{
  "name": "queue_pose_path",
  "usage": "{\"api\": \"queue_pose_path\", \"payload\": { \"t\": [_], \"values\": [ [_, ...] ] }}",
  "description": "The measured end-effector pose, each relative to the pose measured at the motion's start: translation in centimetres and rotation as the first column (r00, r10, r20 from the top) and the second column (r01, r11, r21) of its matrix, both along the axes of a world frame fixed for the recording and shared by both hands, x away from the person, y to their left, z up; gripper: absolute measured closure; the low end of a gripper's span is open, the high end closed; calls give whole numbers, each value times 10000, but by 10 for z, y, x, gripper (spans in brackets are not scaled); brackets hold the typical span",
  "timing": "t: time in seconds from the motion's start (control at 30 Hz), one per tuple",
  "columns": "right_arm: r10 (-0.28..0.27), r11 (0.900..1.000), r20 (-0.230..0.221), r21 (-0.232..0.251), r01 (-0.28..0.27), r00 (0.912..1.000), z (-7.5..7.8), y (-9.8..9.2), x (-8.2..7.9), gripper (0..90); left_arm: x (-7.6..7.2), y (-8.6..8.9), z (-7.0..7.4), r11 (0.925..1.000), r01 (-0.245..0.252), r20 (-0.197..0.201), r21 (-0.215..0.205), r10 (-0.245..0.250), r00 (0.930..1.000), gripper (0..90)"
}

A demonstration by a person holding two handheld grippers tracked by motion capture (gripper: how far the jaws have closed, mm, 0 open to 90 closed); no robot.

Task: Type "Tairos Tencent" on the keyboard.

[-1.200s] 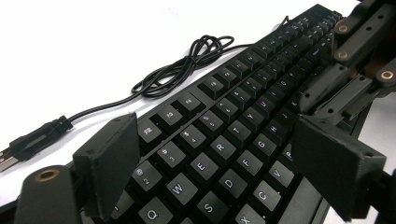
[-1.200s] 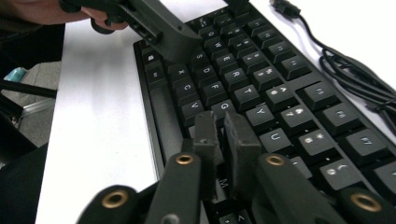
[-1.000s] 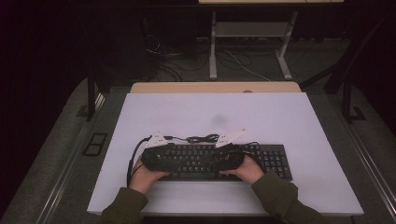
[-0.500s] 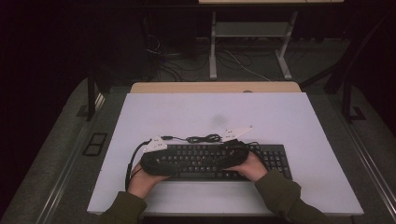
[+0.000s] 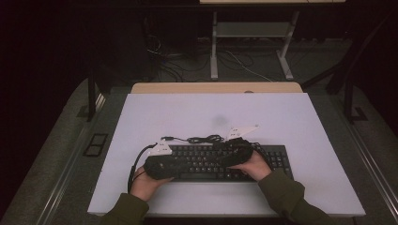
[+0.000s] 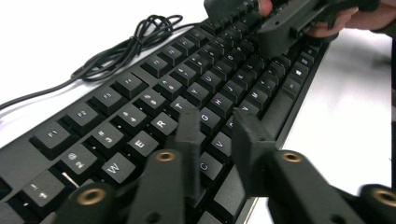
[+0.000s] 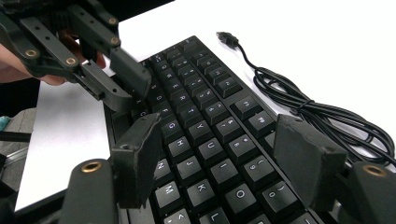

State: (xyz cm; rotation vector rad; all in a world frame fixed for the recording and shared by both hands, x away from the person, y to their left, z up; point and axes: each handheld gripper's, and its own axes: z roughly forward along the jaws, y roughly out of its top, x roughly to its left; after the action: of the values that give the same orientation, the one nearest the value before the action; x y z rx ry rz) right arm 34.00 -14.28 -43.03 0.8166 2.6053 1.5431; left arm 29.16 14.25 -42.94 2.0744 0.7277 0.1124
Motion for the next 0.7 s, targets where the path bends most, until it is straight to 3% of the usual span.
{"api": "queue_pose_path", "payload": {
  "t": [0.2,0.7],
  "values": [
    [-17,10000,-5,33,17,10000,0,-1,0,314,2,0,-2,9996,158,-202,229,-153,9997,888],
    [-88,10000,-17,11,88,10000,0,-1,0,303,3,-3,-7,9975,302,-341,632,-281,9990,889]
  ]
}}
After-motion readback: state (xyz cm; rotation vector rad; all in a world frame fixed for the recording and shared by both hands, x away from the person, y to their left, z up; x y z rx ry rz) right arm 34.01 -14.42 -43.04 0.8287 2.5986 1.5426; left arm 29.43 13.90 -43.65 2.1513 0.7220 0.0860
